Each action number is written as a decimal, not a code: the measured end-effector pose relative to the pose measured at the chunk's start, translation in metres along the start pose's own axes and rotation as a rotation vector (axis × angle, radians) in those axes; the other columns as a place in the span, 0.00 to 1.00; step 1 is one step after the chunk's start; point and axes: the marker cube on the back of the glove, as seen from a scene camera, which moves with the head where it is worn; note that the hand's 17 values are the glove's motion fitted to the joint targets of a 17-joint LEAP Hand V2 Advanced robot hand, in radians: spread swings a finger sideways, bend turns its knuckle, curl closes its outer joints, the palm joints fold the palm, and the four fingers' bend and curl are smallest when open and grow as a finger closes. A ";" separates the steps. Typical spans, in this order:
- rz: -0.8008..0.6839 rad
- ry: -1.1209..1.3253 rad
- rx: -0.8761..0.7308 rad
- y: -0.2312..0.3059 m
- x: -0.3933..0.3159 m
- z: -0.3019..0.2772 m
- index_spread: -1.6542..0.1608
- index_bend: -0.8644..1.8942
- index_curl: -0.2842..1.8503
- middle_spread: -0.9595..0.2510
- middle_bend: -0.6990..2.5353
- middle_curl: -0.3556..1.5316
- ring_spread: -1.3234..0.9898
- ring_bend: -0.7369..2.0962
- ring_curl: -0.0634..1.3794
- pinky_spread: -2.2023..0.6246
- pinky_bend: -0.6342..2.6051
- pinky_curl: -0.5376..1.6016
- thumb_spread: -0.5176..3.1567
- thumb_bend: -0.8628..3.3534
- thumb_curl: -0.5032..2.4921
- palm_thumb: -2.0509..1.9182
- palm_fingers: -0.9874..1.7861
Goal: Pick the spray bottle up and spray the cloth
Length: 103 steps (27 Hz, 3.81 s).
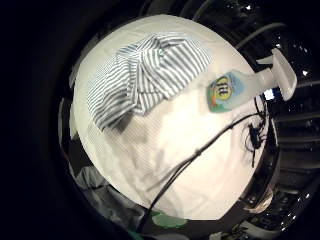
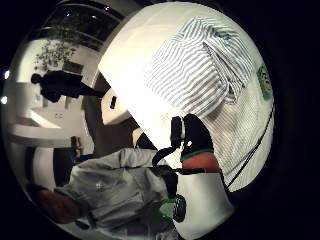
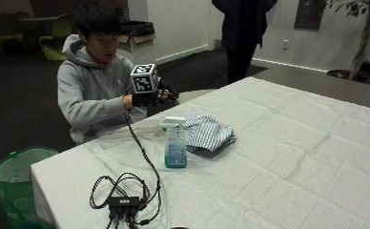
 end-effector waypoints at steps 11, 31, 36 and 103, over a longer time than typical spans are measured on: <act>0.054 -0.105 0.337 0.031 0.051 -0.022 0.81 0.36 0.23 0.85 0.29 0.30 0.58 0.35 0.13 0.84 0.32 0.37 0.40 0.24 0.27 0.68 0.39; 0.327 -0.504 0.661 0.002 0.176 -0.019 0.80 0.35 0.22 0.84 0.29 0.34 0.58 0.39 0.19 0.83 0.35 0.40 0.41 0.21 0.30 0.71 0.38; 0.372 -0.601 0.683 -0.012 0.194 -0.017 0.80 0.35 0.22 0.84 0.29 0.34 0.57 0.39 0.20 0.83 0.35 0.40 0.41 0.20 0.30 0.71 0.37; 0.406 -1.001 0.618 -0.136 0.211 0.012 0.82 0.50 0.38 0.75 0.42 0.46 0.51 0.47 0.35 0.69 0.28 0.43 0.18 0.20 0.39 0.76 0.86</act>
